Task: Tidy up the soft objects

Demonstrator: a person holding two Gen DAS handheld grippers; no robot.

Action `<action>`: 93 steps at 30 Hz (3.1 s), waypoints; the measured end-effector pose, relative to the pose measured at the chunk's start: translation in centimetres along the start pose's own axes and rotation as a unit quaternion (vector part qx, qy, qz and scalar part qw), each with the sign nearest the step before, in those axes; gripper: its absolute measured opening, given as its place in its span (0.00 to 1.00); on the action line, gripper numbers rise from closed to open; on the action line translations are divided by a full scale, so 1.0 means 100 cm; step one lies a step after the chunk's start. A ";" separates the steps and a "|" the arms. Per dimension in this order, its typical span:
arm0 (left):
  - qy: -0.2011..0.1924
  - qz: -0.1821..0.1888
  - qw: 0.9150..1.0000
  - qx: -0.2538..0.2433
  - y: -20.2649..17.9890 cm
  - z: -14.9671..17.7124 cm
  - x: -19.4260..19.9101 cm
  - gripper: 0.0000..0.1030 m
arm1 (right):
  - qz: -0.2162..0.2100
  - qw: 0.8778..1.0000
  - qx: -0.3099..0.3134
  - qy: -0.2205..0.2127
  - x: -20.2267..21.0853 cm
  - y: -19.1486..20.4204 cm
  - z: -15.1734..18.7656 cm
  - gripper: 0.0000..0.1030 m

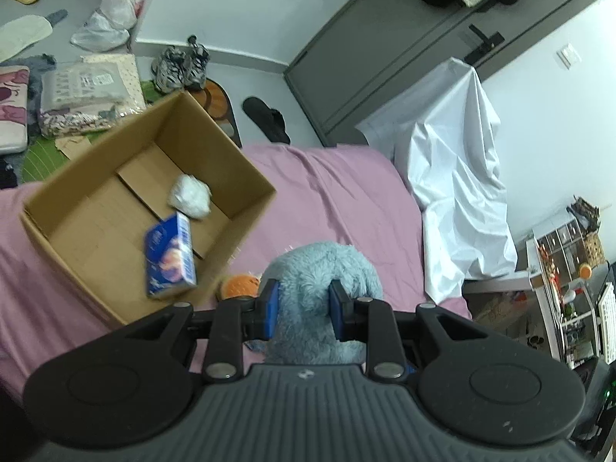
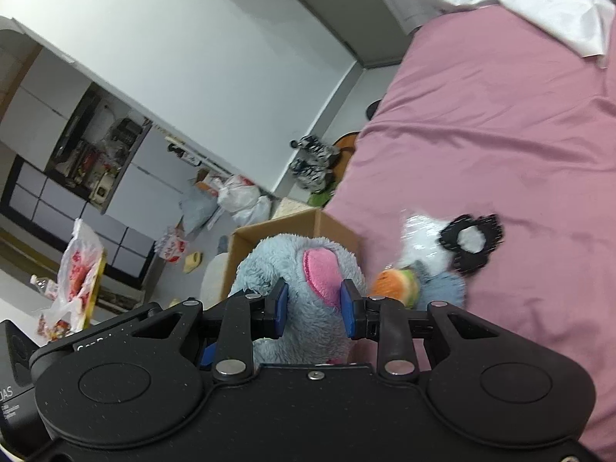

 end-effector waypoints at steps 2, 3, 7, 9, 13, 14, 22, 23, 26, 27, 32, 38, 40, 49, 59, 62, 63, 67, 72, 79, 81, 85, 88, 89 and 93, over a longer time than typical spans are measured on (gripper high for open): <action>-0.004 0.000 1.000 0.005 0.007 -0.004 0.005 0.25 | -0.005 1.000 0.004 0.004 -0.003 0.007 0.003 0.27; -0.007 0.001 1.000 0.006 0.010 -0.006 0.007 0.25 | -0.007 1.000 0.005 0.005 -0.005 0.011 0.004 0.27; -0.017 0.001 1.000 0.010 0.021 -0.014 0.016 0.25 | -0.010 1.000 0.015 0.006 -0.011 0.027 0.009 0.27; -0.021 0.000 1.000 0.012 0.026 -0.018 0.021 0.25 | -0.012 1.000 0.020 0.006 -0.015 0.034 0.011 0.27; -0.028 -0.003 0.999 0.016 0.037 -0.025 0.027 0.25 | -0.017 0.999 0.025 0.009 -0.023 0.045 0.014 0.27; -0.029 -0.003 0.999 0.018 0.040 -0.027 0.028 0.25 | -0.018 0.999 0.026 0.010 -0.026 0.048 0.014 0.27; -0.039 -0.006 0.999 0.024 0.060 -0.040 0.032 0.25 | -0.021 0.999 0.042 0.014 -0.044 0.069 0.018 0.27; -0.040 -0.005 0.999 0.026 0.063 -0.043 0.032 0.25 | -0.022 0.999 0.042 0.014 -0.047 0.071 0.018 0.27; -0.042 -0.004 0.999 0.029 0.068 -0.050 0.030 0.25 | -0.025 0.999 0.044 0.014 -0.054 0.075 0.017 0.27; -0.042 -0.004 0.999 0.029 0.070 -0.052 0.029 0.25 | -0.026 0.999 0.044 0.014 -0.056 0.075 0.016 0.27; -0.045 -0.005 0.999 0.026 0.079 -0.061 0.021 0.25 | -0.038 0.998 0.042 0.013 -0.071 0.077 0.012 0.27; -0.045 -0.018 0.999 0.014 0.090 -0.068 0.007 0.25 | -0.064 0.998 0.025 0.013 -0.095 0.065 0.011 0.28; -0.041 -0.025 0.999 0.005 0.092 -0.071 0.002 0.25 | -0.067 0.997 0.023 0.017 -0.102 0.063 0.011 0.28; -0.024 -0.050 0.998 0.009 0.104 -0.077 -0.021 0.25 | -0.069 0.997 -0.003 0.030 -0.122 0.051 0.007 0.30; -0.011 -0.103 0.995 0.007 0.106 -0.077 -0.035 0.31 | -0.069 0.996 -0.022 0.060 -0.135 0.042 0.010 0.44; -0.008 -0.106 0.994 0.005 0.105 -0.076 -0.031 0.37 | -0.072 0.996 -0.017 0.057 -0.127 0.045 0.009 0.51; -0.009 -0.109 0.994 0.003 0.104 -0.076 -0.029 0.38 | -0.067 0.996 -0.014 0.056 -0.124 0.046 0.009 0.52; -0.015 -0.117 0.993 -0.002 0.100 -0.074 -0.020 0.47 | -0.053 0.997 -0.008 0.056 -0.115 0.050 0.008 0.58; -0.030 -0.122 0.992 -0.012 0.091 -0.070 -0.005 0.59 | -0.054 0.997 0.006 0.047 -0.098 0.059 0.010 0.67; -0.043 -0.128 0.991 -0.023 0.082 -0.064 0.013 0.74 | -0.042 0.999 0.018 0.029 -0.075 0.063 0.008 0.79; -0.043 -0.136 0.989 -0.029 0.079 -0.063 0.018 0.77 | -0.039 0.999 0.018 0.027 -0.068 0.061 0.005 0.80; -0.049 -0.154 0.986 -0.040 0.071 -0.060 0.027 0.83 | -0.030 0.999 0.027 0.015 -0.051 0.059 0.001 0.89; -0.054 -0.165 0.984 -0.050 0.062 -0.057 0.033 0.85 | -0.017 0.999 0.032 0.012 -0.042 0.056 -0.003 0.94; -0.056 -0.170 0.982 -0.054 0.059 -0.056 0.034 0.86 | -0.012 0.999 0.034 0.008 -0.039 0.056 -0.003 0.96; -0.057 -0.196 0.977 -0.067 0.048 -0.050 0.039 0.91 | -0.005 0.999 0.043 -0.006 -0.025 0.052 -0.003 1.00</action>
Point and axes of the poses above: each gripper's, at about its wrist camera, not at the fingertips, and x roughly against the way its jaws point, y to its left, z to its underside, the point moved 1 cm from there along -x, roughly the way its jaws point, and after that the axes turned 8 degrees about -x, right-handed, at the moved point
